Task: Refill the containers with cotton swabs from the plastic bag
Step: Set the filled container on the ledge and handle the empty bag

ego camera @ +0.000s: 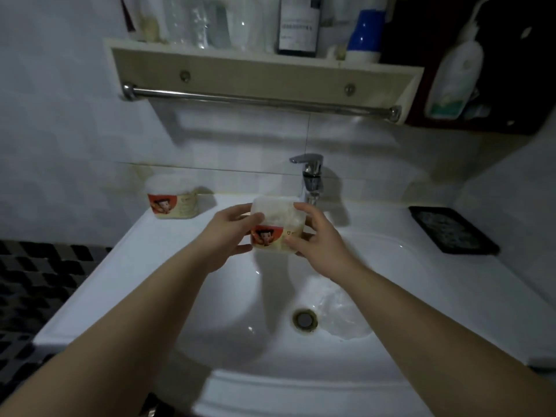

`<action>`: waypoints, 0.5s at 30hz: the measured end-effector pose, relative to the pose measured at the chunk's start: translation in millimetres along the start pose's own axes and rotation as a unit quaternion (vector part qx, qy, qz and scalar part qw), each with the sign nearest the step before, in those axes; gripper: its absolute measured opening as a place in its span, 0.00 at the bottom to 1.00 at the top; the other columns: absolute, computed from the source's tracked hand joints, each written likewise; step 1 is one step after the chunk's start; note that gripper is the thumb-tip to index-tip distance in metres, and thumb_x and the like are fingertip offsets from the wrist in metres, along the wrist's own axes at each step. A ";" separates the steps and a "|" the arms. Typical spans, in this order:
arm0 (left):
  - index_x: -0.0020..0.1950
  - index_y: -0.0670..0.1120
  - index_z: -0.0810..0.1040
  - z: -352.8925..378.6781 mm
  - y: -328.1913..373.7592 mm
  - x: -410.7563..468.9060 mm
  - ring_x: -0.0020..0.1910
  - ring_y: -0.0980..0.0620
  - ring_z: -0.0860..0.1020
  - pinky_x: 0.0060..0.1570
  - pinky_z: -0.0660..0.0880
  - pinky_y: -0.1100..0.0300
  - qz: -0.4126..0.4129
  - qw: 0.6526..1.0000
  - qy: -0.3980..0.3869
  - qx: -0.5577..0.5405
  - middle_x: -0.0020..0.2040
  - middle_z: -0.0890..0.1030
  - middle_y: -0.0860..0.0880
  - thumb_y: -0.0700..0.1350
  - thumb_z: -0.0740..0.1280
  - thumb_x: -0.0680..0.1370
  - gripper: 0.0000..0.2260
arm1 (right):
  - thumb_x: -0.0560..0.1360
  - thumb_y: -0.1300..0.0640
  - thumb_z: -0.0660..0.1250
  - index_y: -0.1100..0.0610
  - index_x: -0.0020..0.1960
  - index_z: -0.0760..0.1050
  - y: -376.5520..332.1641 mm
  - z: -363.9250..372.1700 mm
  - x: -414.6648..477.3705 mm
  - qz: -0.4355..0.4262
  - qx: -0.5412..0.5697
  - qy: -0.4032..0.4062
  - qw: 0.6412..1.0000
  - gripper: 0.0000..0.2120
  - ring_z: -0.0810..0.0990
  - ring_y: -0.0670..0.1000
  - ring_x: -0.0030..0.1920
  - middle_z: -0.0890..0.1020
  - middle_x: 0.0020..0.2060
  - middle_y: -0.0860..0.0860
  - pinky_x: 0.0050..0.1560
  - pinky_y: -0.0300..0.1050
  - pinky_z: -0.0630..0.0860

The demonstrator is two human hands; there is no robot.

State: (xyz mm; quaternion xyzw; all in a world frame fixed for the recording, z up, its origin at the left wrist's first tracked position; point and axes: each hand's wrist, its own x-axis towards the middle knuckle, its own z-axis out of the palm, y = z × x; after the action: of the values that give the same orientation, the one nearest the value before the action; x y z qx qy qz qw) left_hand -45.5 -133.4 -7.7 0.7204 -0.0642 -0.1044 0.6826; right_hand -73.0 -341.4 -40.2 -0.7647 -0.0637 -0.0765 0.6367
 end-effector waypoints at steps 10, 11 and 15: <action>0.50 0.54 0.80 -45.9 15.5 36.5 0.52 0.50 0.82 0.59 0.78 0.47 0.062 0.992 0.113 0.004 0.50 0.84 0.50 0.46 0.64 0.84 0.07 | 0.75 0.62 0.75 0.37 0.67 0.71 -10.7 54.9 84.1 -0.036 -0.052 0.005 0.998 0.30 0.82 0.50 0.60 0.80 0.61 0.48 0.55 0.48 0.83; 0.48 0.55 0.80 -47.5 13.8 43.0 0.50 0.51 0.82 0.57 0.78 0.48 0.068 0.990 0.126 0.007 0.47 0.84 0.52 0.45 0.64 0.84 0.09 | 0.75 0.62 0.75 0.38 0.69 0.70 -11.0 57.3 93.1 -0.037 -0.067 0.006 0.997 0.30 0.81 0.49 0.60 0.80 0.61 0.49 0.52 0.45 0.82; 0.56 0.52 0.83 -51.6 5.6 64.7 0.50 0.53 0.84 0.47 0.79 0.60 0.094 0.988 0.115 0.046 0.49 0.87 0.52 0.34 0.62 0.79 0.16 | 0.75 0.63 0.74 0.43 0.72 0.69 -7.8 62.1 122.0 -0.037 -0.096 0.004 0.995 0.31 0.79 0.50 0.60 0.79 0.60 0.50 0.52 0.41 0.79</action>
State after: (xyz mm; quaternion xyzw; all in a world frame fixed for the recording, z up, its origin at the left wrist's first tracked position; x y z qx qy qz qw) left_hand 29.9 -98.8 -3.8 0.7493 -0.0573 0.0467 0.6580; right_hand 47.3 -278.9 -19.5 -0.8190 -0.0821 -0.1088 0.5573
